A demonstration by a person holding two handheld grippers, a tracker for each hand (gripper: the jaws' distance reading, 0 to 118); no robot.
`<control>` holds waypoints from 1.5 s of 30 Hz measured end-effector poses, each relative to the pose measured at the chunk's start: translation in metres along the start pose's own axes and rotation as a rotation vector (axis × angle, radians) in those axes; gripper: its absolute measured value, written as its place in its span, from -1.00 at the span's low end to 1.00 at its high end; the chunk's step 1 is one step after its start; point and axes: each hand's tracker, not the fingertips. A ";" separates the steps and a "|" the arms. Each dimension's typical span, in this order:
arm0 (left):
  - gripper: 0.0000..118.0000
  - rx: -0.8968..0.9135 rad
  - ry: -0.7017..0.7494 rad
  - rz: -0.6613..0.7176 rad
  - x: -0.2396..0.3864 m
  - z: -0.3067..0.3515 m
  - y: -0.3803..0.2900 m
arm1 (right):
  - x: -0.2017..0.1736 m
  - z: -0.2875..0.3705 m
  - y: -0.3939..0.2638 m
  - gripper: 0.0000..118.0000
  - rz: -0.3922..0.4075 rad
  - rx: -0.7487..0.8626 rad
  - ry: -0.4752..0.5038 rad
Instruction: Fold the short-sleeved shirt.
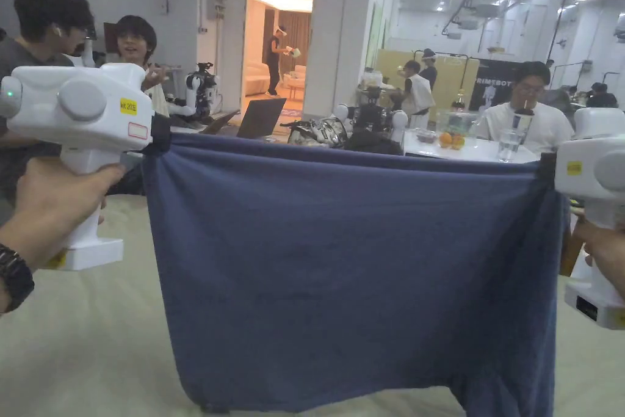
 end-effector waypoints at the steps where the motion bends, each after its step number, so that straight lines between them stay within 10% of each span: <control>1: -1.00 -0.001 -0.005 -0.008 0.004 -0.007 0.009 | 0.003 -0.001 0.007 -1.00 0.000 0.005 -0.010; 23: -1.00 0.128 0.014 0.021 0.037 -0.081 0.087 | 0.020 -0.046 0.078 -1.00 0.078 0.180 -0.103; 45: -1.00 -0.094 -0.137 0.038 0.014 0.075 -0.224 | 0.035 0.151 -0.212 -1.00 0.041 -0.163 -0.083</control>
